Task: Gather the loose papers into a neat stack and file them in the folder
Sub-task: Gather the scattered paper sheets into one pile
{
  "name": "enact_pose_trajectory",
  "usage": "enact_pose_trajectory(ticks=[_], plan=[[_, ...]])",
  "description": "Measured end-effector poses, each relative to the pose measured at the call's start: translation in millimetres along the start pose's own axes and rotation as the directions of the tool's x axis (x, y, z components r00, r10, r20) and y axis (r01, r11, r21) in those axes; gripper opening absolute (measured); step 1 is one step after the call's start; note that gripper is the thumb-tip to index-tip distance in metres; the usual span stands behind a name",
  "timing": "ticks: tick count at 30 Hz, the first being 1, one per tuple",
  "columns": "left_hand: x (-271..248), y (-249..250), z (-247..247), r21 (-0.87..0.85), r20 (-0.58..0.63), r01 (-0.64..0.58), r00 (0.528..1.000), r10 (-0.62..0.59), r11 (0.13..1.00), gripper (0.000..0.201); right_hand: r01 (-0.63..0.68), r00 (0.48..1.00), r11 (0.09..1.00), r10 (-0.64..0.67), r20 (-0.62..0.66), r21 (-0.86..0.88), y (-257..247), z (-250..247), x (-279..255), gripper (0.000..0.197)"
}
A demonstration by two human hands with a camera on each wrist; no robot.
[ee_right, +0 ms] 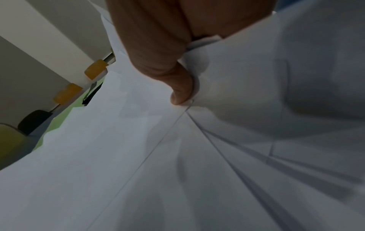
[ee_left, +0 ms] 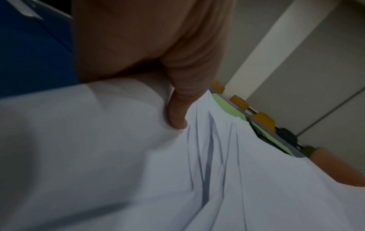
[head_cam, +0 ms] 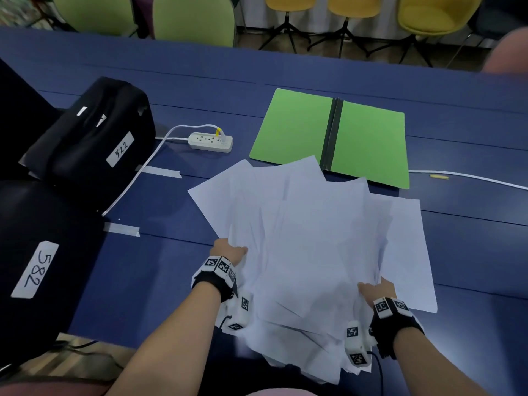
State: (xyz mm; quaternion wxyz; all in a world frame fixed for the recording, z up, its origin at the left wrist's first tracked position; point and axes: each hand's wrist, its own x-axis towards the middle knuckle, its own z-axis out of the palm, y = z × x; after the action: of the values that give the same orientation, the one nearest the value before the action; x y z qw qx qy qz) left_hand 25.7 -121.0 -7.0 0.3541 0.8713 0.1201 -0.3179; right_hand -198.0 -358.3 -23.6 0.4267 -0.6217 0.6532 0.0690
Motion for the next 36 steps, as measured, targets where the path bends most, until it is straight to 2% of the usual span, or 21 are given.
enact_pose_trajectory(ticks=[2,4,6,9,11,13,15,16,18,20,21,22,26,29,31,33,34,35,36], plan=[[-1,1,-8,-0.045,-0.032,-0.038,0.999,0.036,0.998,0.016,-0.012,1.0,1.0,0.012,0.015,-0.007,-2,-2,1,0.015],[-7,8,-25,-0.079,-0.114,-0.08,0.991,0.071,0.994,0.015,-0.022,0.999,0.999,0.023,0.024,-0.039,-5,-4,1,0.011],[-15,17,-45,-0.033,-0.216,-0.138,0.968,0.128,0.99,0.019,-0.033,0.999,0.996,0.034,0.011,-0.081,-11,-6,-1,0.011],[-32,35,-75,0.083,-0.357,-0.234,0.9,0.248,0.969,0.026,-0.045,0.995,0.981,0.06,0.079,-0.188,-16,-8,-1,0.009],[-44,49,-94,0.077,-0.462,-0.316,0.829,0.315,0.946,0.025,-0.033,0.997,0.984,0.046,0.069,-0.176,-16,-7,2,0.014],[-56,64,-111,-0.062,-0.505,-0.468,0.776,0.377,0.882,0.024,-0.029,0.998,0.986,0.037,0.046,-0.163,-13,-7,5,0.017],[-71,77,-122,-0.234,-0.478,-0.612,0.749,0.459,0.755,0.032,-0.037,0.998,0.991,0.042,0.038,-0.128,-12,-7,5,0.02],[-78,83,-125,-0.285,-0.464,-0.647,0.739,0.489,0.708,0.034,-0.031,0.998,0.992,0.037,0.048,-0.12,-11,-7,5,0.02],[-85,90,-125,-0.372,-0.446,-0.651,0.751,0.488,0.661,0.035,-0.031,0.998,0.993,0.038,0.057,-0.112,-10,-8,3,0.021],[-81,93,-121,-0.462,-0.431,-0.616,0.785,0.445,0.639,0.034,-0.031,0.996,0.99,0.042,0.076,-0.138,-12,-10,1,0.01],[-76,93,-116,-0.489,-0.405,-0.586,0.809,0.427,0.646,0.035,-0.024,0.995,0.99,0.037,0.088,-0.142,-14,-12,-2,0.008],[-71,91,-110,-0.491,-0.367,-0.548,0.835,0.41,0.677,0.04,-0.027,0.994,0.991,0.041,0.101,-0.13,-14,-13,-1,0.018],[-46,63,-56,-0.33,-0.179,-0.393,0.919,0.352,0.858,0.054,-0.038,0.98,0.99,0.064,0.19,-0.134,-16,-14,-1,0.046],[-27,25,-12,-0.133,-0.012,-0.206,0.979,0.206,0.97,0.061,-0.048,0.962,0.996,0.065,0.265,-0.07,-12,-16,3,0.056],[-22,7,10,0.002,0.068,-0.124,0.99,0.123,0.992,0.069,-0.065,0.949,0.996,0.044,0.313,0.054,-3,-14,17,0.063],[-23,-1,27,0.042,0.106,-0.119,0.988,0.114,0.992,0.079,-0.116,0.945,0.97,0.041,0.325,0.215,8,-6,38,0.086],[-24,-1,33,0.047,0.119,-0.13,0.985,0.123,0.99,0.082,-0.134,0.944,0.959,0.046,0.327,0.252,4,-4,30,0.096],[-25,0,37,0.051,0.133,-0.136,0.983,0.128,0.989,0.084,-0.109,0.954,0.953,0.021,0.299,0.281,-4,-4,18,0.096],[-25,2,38,0.056,0.135,-0.14,0.982,0.131,0.989,0.083,-0.056,0.961,0.964,-0.018,0.275,0.26,-10,-5,6,0.086]])
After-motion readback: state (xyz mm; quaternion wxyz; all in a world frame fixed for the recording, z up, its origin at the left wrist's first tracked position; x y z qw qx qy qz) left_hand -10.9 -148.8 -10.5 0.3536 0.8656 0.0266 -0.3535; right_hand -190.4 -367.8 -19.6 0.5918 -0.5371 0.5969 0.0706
